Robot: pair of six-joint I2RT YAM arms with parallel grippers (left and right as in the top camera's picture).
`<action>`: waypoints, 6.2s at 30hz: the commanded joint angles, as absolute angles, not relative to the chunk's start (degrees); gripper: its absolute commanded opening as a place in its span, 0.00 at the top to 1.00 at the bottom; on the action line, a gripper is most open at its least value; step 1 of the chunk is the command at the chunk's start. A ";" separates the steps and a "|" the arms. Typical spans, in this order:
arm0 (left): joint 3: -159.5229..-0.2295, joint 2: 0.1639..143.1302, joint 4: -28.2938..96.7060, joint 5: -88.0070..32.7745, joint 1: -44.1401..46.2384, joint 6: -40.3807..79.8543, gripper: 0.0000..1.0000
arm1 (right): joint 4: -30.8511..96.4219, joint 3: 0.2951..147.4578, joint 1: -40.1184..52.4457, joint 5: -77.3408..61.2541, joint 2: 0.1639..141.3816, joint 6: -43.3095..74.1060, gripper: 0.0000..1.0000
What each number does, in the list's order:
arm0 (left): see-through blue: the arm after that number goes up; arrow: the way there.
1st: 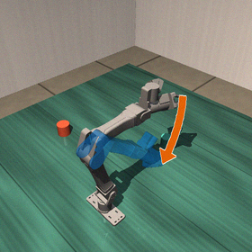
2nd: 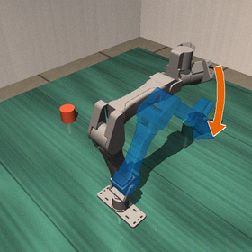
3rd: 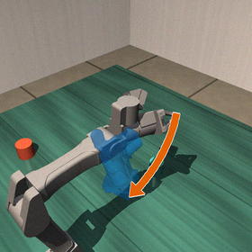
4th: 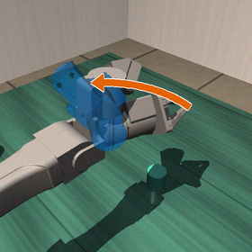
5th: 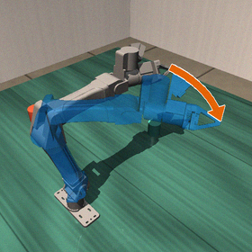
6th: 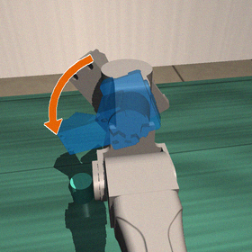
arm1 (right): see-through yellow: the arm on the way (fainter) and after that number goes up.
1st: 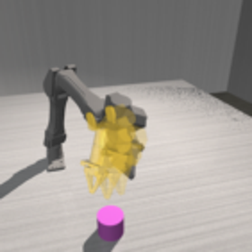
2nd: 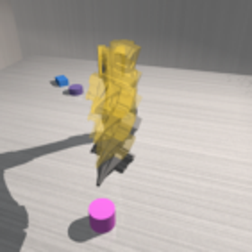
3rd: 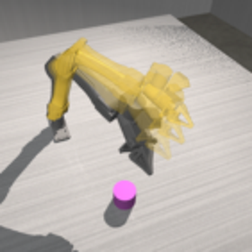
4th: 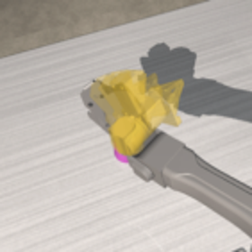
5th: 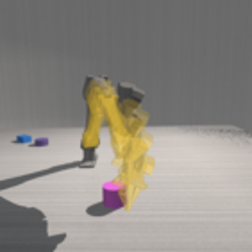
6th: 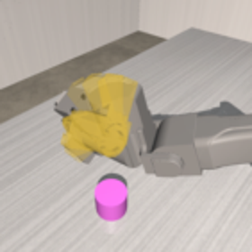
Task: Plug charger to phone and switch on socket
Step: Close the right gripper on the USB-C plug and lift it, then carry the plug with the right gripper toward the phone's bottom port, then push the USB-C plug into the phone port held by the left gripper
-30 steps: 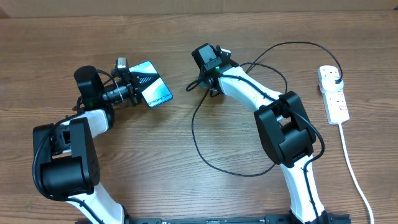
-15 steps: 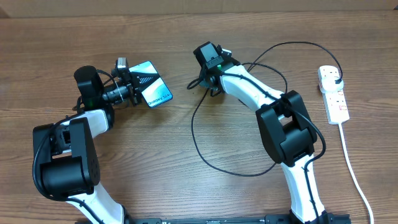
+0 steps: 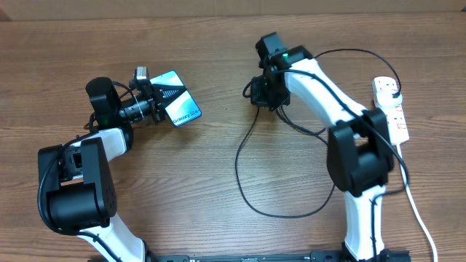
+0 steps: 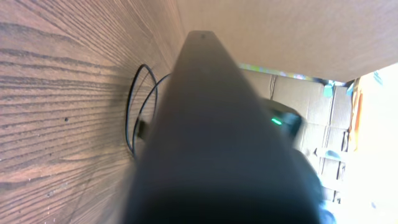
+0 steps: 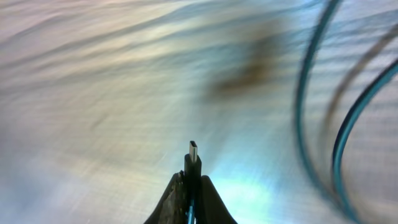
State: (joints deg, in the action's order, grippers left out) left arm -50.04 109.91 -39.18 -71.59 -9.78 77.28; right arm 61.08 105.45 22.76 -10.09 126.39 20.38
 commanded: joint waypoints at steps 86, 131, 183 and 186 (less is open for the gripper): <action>-64.69 119.68 -49.60 -70.39 7.20 93.03 0.96 | 30.37 68.60 17.63 -77.21 105.93 13.89 0.96; -64.69 119.68 -50.00 -73.58 7.33 94.30 0.96 | 19.11 68.60 17.93 -71.66 106.91 25.61 0.96; -64.66 119.68 -54.92 -78.43 10.15 95.04 0.96 | 10.79 68.60 14.90 -69.06 109.43 31.79 0.96; -64.66 119.68 -54.92 -78.70 10.24 95.31 0.96 | 10.28 68.60 15.00 -69.04 109.43 31.77 0.96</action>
State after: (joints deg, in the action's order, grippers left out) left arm -63.81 120.03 -54.08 -71.13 7.64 94.00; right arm 11.57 68.45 16.69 -75.57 108.40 31.53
